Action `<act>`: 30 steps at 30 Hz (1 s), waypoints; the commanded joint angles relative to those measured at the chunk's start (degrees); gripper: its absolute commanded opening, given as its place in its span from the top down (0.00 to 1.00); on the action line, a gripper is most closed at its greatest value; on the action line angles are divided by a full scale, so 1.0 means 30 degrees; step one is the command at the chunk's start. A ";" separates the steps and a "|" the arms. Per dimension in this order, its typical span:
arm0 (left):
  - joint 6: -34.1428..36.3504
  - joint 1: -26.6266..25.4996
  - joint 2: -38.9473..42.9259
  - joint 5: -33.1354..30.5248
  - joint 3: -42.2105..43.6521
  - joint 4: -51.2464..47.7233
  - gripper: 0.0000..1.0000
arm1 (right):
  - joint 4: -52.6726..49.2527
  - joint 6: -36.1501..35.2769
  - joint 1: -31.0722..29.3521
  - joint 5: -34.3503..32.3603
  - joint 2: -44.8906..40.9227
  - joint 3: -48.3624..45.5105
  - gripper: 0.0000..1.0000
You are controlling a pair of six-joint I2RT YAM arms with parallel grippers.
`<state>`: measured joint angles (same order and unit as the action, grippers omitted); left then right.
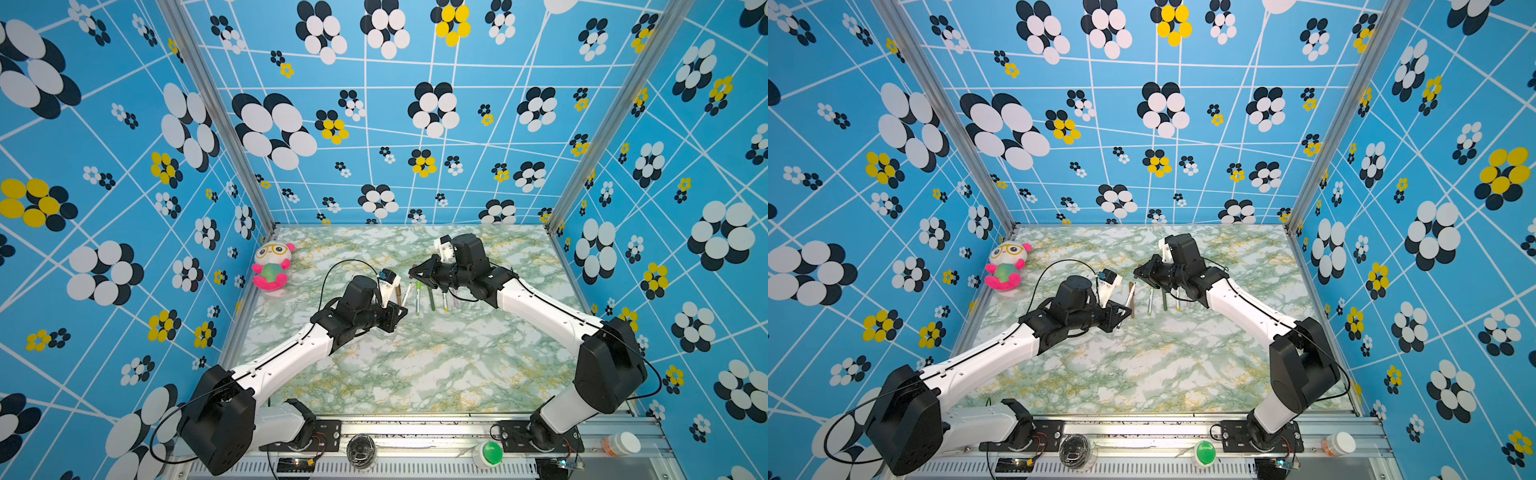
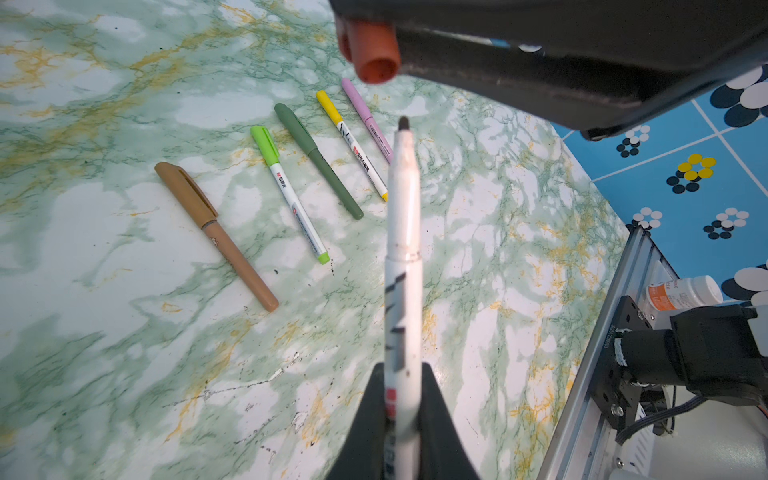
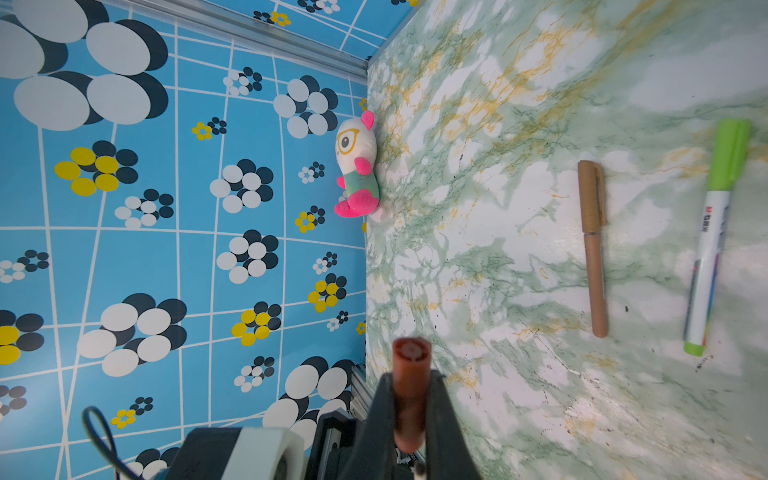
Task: Insert the pens into the pen caps
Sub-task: 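Press the dark red cap down onto the white marker held by the left gripper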
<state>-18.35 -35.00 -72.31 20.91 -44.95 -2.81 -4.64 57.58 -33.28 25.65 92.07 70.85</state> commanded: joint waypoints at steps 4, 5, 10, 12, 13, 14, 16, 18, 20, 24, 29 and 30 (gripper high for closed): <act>-0.0051 -0.0123 0.0220 -0.0435 -0.0199 0.0125 1.00 | -0.0966 -0.0830 -0.0273 -0.0160 -0.0256 0.0262 1.00; -0.0064 -0.0114 0.0227 -0.0471 -0.0209 0.0144 1.00 | -0.1011 -0.0879 -0.0275 -0.0187 -0.0253 0.0279 1.00; -0.0066 -0.0117 0.0228 -0.0575 -0.0137 0.0145 1.00 | -0.1129 -0.0972 -0.0289 -0.0200 -0.0403 0.0327 1.00; -0.0144 -0.0082 0.0229 -0.0611 -0.0142 0.0141 1.00 | -0.1175 -0.1015 -0.0303 -0.0149 -0.0462 0.0345 1.00; -0.0141 -0.0065 0.0226 -0.0637 -0.0134 0.0173 1.00 | -0.1176 -0.1037 -0.0331 -0.0116 -0.0480 0.0347 1.00; -0.0181 -0.0080 0.0213 -0.0641 -0.0134 0.0174 1.00 | -0.1198 -0.1076 -0.0345 -0.0088 -0.0510 0.0377 1.00; -0.0193 -0.0080 0.0228 -0.0670 -0.0134 0.0174 1.00 | -0.1264 -0.1147 -0.0371 -0.0047 -0.0535 0.0412 1.00; -0.0211 -0.0078 0.0253 -0.0685 -0.0124 0.0182 1.00 | -0.1322 -0.1216 -0.0467 0.0026 -0.0571 0.0458 1.00; -0.0246 -0.0036 0.0242 -0.0728 -0.0077 0.0207 1.00 | -0.1349 -0.1268 -0.0553 0.0059 -0.0607 0.0509 1.00; -0.0316 -0.0021 0.0284 -0.0761 -0.0024 0.0284 1.00 | -0.1541 -0.1385 -0.0683 0.0122 -0.0681 0.0627 1.00; -0.0311 0.0008 0.0300 -0.0758 -0.0032 0.0291 1.00 | -0.1554 -0.1385 -0.0714 0.0164 -0.0796 0.0671 1.00; -0.0320 0.0022 0.0295 -0.0787 -0.0023 0.0292 1.00 | -0.1557 -0.1404 -0.0742 0.0180 -0.0858 0.0700 1.00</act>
<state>-18.83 -35.00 -72.29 19.46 -44.95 -2.76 -7.53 54.72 -34.85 25.23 91.64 71.13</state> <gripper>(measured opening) 0.137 0.128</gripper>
